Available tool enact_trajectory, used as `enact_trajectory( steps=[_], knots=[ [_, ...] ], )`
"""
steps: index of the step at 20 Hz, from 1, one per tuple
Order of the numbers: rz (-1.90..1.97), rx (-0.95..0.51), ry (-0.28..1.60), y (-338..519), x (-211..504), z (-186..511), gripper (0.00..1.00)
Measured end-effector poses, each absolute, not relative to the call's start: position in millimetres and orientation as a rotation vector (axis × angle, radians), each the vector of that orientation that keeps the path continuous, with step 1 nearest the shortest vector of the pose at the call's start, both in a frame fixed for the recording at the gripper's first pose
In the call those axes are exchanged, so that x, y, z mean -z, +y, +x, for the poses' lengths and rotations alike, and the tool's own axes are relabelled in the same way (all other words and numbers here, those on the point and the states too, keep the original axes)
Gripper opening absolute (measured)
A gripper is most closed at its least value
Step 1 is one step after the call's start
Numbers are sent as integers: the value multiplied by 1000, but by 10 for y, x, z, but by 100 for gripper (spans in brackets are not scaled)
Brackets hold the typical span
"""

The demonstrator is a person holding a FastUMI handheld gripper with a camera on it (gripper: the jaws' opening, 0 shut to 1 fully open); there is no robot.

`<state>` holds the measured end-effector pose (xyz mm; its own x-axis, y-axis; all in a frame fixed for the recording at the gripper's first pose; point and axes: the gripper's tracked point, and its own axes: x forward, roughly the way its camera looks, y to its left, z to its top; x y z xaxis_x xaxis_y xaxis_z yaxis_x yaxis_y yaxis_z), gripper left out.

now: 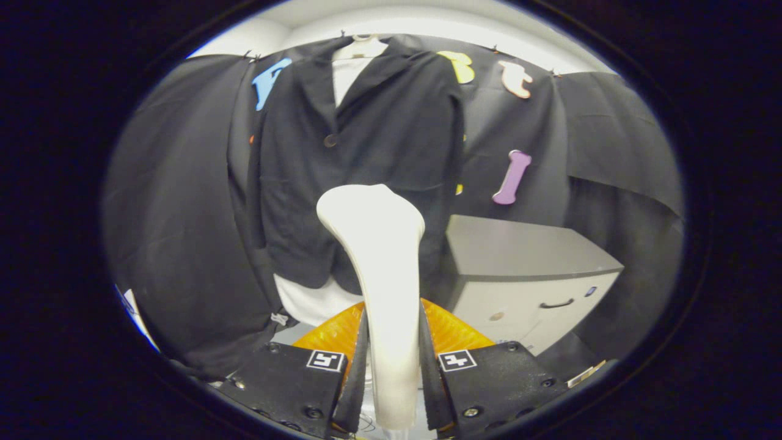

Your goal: Iron the clothes twice with a garment steamer, once on the left side and once on the right side.

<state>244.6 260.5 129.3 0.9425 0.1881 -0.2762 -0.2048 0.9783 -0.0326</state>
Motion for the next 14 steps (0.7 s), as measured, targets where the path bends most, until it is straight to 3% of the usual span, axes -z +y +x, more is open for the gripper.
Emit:
enact_trajectory(
  steps=[8, 14],
  knots=[
    [9, -131, 185, 796, -1161, 2067, 43],
    [9, -96, 208, -150, -485, 1585, 43]
  ],
)
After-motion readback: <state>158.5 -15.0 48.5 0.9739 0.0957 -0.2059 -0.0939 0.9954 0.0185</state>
